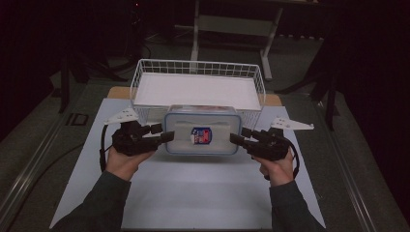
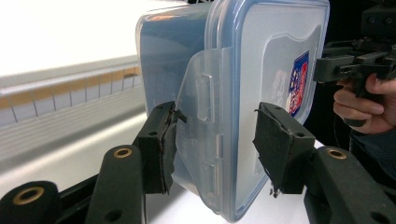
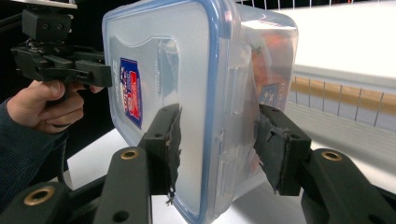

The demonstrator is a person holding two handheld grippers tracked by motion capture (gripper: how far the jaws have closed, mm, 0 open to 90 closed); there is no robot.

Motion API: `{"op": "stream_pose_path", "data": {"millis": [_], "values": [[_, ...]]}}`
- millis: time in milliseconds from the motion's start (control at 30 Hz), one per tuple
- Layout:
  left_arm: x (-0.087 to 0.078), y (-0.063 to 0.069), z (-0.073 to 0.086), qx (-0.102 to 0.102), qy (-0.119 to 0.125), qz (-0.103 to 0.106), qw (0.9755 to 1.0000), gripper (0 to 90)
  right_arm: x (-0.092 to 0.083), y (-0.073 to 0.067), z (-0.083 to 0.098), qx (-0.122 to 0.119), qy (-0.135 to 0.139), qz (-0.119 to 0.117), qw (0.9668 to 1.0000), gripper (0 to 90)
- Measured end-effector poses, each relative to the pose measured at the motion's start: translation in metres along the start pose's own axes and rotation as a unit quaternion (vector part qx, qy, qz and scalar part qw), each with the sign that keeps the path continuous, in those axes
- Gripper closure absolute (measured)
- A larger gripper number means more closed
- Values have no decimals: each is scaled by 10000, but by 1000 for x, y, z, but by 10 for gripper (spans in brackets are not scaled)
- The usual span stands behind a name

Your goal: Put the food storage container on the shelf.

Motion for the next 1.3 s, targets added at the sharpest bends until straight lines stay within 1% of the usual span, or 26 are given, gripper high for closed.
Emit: {"op": "stream_pose_path", "data": {"millis": [33,200,467,500,533,733,933,1300], "values": [[0,0,0,0,0,0,10000,495,0,0,0,0,0,0,10000,518],[0,-2,-10,64,64,-11,10000,495,3,0,-12,-87,57,-3,9999,518],[2,-7,-21,53,151,-9,9999,495,8,2,-26,-152,106,17,9998,517],[3,-9,-25,38,195,3,9998,495,10,2,-32,-179,132,25,9997,517],[3,-9,-27,37,210,0,9998,495,11,2,-34,-191,141,23,9997,517],[4,-11,-34,95,273,-16,9996,494,13,3,-41,-215,181,23,9996,517],[6,-16,-40,63,345,0,9994,494,17,5,-48,-273,224,38,9994,517],[11,-24,-58,132,375,-30,9992,493,25,11,-62,-269,328,45,9991,518]]}}
Point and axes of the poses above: each handheld gripper's, and its own axes: x roughly forward along the jaws, z roughly out of its underside, y roughly to its right, the point moved 2 cm from there along x, roughly forward along the jaws, and after that the axes turned 10 degrees about y, right-handed, at the moved point
